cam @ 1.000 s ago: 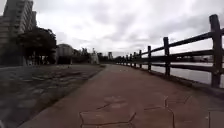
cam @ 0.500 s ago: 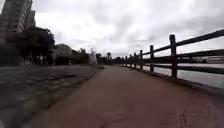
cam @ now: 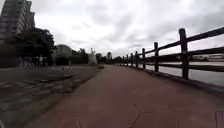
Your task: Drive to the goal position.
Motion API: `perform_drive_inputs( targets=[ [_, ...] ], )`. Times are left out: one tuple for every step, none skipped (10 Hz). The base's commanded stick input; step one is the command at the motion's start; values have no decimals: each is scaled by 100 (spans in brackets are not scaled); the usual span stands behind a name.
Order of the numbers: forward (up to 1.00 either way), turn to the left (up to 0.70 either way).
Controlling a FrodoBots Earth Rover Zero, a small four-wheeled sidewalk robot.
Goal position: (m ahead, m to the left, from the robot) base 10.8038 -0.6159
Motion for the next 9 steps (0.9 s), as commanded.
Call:
perform_drive_inputs(
  targets=[
    [100,-40],
    [100,-31],
    [100,-4],
    [100,0],
    [100,0],
    [100,0],
    [100,0],
    [100,0],
    [100,0]
  ],
)
